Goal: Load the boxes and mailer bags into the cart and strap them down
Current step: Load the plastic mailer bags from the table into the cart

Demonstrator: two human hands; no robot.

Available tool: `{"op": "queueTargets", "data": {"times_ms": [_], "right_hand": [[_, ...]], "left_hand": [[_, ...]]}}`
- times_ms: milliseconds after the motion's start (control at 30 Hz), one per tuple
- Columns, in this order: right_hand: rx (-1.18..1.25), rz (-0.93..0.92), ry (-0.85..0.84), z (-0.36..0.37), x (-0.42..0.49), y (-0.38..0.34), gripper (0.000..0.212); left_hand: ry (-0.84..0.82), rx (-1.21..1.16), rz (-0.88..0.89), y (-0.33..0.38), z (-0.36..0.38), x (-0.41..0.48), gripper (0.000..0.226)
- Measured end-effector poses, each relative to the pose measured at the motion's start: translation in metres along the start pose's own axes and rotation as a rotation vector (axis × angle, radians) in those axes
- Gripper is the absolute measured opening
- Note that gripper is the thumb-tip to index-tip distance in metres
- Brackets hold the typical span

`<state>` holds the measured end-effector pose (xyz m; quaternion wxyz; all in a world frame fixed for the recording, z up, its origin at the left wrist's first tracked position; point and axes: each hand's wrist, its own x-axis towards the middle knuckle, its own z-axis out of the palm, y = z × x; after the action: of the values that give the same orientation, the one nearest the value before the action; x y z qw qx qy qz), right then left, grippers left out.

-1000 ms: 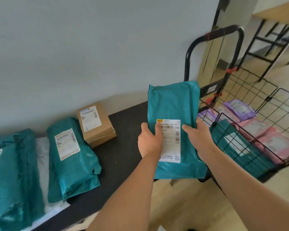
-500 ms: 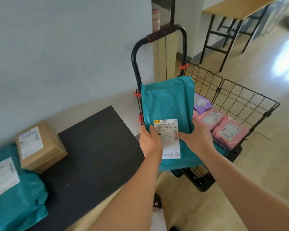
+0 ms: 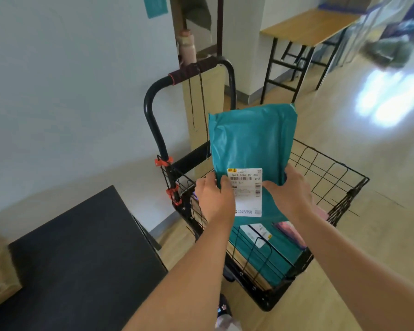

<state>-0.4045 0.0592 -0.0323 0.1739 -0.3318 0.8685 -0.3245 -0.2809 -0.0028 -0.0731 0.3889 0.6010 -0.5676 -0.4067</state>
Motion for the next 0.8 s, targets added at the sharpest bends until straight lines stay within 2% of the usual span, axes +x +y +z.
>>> {"op": "queueTargets", "data": {"times_ms": [133, 333, 467, 667, 800], "right_hand": [[-0.031, 0.018, 0.002, 0.003, 0.043, 0.005, 0.026], [-0.028, 0.062, 0.016, 0.006, 0.092, 0.026, 0.043], [-0.066, 0.111, -0.027, 0.011, 0.12, 0.05, 0.041], [-0.254, 0.115, -0.222, 0.031, 0.151, 0.084, 0.037], [-0.372, 0.041, -0.4, 0.052, 0.171, 0.106, 0.036]], "left_hand": [[-0.046, -0.028, -0.055, 0.006, 0.028, 0.027, 0.023], [-0.157, -0.015, -0.128, 0.0, 0.074, 0.054, 0.019], [-0.27, 0.077, -0.224, -0.016, 0.106, 0.059, 0.029], [-0.354, 0.151, -0.503, -0.051, 0.144, 0.059, 0.039], [-0.339, 0.148, -0.73, -0.075, 0.161, 0.059, 0.031]]}}
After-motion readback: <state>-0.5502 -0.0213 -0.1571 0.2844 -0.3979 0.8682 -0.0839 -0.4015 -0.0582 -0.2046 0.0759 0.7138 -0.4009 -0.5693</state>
